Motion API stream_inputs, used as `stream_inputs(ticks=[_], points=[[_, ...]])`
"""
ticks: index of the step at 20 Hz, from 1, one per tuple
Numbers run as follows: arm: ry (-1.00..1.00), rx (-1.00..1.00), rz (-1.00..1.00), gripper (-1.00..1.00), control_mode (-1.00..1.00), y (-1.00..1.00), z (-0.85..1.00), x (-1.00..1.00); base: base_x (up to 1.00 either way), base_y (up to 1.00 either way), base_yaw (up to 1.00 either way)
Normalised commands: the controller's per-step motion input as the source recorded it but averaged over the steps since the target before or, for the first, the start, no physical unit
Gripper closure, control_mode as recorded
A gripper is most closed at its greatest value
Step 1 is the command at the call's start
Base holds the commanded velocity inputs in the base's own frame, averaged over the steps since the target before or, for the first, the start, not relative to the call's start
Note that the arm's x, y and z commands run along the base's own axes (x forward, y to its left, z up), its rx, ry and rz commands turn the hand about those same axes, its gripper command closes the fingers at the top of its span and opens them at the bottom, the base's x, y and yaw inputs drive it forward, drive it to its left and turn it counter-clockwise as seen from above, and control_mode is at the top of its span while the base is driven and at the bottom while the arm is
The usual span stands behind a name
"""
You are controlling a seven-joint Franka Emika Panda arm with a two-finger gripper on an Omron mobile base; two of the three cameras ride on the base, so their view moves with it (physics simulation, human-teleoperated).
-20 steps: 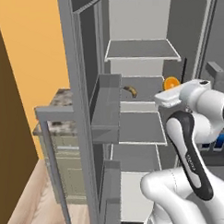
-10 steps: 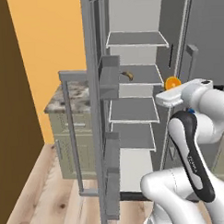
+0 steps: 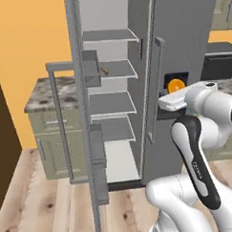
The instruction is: Retrieve the orange and banana from the fridge and place them into the bowl on the dining table.
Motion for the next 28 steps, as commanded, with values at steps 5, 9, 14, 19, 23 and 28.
stream_inputs(ticks=[5,9,14,19,23,28], points=[[0.00,0.00,0.00,1.00,1.00,0.00,0.00,0.00,-0.68,0.00,-0.44],[0.00,0.00,0.00,1.00,1.00,0.00,0.00,0.00,-0.77,0.00,-0.43],[0.00,0.00,0.00,1.00,1.00,0.00,0.00,0.00,-0.91,0.00,-0.42],[0.00,0.00,0.00,1.00,1.00,0.00,0.00,0.00,-1.00,0.00,-0.39],[0.00,0.00,0.00,1.00,1.00,0.00,0.00,0.00,-0.97,0.00,-0.41],[0.00,0.00,0.00,1.00,1.00,0.00,0.00,0.00,-0.78,0.00,-0.44]])
